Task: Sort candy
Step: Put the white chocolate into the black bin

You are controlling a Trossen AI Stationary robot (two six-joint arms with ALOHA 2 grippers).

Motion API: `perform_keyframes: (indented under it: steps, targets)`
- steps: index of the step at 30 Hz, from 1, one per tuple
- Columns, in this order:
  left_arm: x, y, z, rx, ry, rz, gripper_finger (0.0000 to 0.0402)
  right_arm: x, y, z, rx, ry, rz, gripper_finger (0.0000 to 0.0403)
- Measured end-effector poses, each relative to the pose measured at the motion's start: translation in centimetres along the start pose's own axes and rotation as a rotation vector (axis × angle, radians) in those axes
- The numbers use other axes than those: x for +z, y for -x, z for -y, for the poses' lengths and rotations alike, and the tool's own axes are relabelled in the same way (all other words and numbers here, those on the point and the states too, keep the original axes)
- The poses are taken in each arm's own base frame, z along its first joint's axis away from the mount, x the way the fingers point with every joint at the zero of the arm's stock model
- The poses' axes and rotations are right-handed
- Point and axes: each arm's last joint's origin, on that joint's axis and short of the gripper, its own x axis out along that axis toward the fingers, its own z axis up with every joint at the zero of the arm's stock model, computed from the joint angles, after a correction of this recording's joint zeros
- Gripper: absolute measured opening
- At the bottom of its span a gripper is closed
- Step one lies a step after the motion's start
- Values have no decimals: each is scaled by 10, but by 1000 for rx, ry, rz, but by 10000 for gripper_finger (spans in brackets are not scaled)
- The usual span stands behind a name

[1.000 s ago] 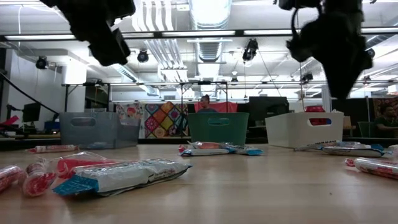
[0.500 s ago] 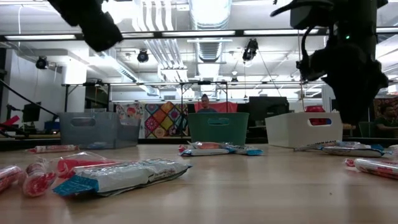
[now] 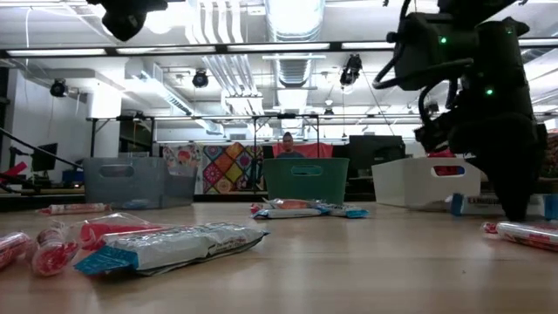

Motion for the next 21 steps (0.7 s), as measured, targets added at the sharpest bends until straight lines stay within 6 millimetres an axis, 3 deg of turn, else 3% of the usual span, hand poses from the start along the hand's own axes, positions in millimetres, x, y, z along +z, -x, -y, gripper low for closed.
perform_keyframes:
  steps: [7,15,21]
  targets:
    - [0,-3,1,3,-29,-2,41,5,0,-8,-9,24,-3,151]
    - [-3,-24,5,10,-81,-33,41,6,15,-10,59,72,76,30]
    - [-6,-45,9,3,-103,-8,41,5,36,-11,158,134,172,24]
